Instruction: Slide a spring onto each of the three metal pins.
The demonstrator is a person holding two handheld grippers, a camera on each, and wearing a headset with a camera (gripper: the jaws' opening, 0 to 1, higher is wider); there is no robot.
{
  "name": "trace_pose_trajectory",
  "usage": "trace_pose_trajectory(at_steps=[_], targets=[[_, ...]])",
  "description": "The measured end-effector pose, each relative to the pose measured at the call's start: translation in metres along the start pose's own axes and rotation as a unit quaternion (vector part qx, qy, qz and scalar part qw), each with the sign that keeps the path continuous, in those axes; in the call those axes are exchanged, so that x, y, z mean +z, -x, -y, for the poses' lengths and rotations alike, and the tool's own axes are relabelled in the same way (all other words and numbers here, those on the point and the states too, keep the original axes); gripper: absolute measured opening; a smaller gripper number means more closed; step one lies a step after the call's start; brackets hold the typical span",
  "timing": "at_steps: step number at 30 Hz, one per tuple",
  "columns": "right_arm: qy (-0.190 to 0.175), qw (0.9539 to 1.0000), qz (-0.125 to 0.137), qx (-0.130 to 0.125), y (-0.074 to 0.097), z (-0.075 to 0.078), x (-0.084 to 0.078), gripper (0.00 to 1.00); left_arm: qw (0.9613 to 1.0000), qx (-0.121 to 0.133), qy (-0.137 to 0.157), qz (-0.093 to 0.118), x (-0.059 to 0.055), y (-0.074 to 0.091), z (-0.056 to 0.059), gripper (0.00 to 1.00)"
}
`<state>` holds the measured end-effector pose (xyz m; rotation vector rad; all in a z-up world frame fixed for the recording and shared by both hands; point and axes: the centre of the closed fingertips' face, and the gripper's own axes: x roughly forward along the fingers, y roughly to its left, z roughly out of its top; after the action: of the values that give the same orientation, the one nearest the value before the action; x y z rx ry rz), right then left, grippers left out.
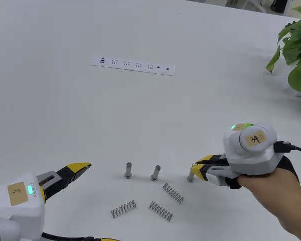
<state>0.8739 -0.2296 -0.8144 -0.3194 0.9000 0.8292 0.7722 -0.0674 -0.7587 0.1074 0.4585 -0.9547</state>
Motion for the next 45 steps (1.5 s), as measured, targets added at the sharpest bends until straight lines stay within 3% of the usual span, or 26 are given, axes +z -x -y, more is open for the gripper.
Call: trace_pose_trajectory(at_steps=[45], targets=[[0.007, 1.0, 0.0, 0.005, 0.0004, -0.0063, -0.0036, 0.09, 1.0, 0.0, 0.002, 0.005, 0.006, -0.0005, 0.0032, 0.97]])
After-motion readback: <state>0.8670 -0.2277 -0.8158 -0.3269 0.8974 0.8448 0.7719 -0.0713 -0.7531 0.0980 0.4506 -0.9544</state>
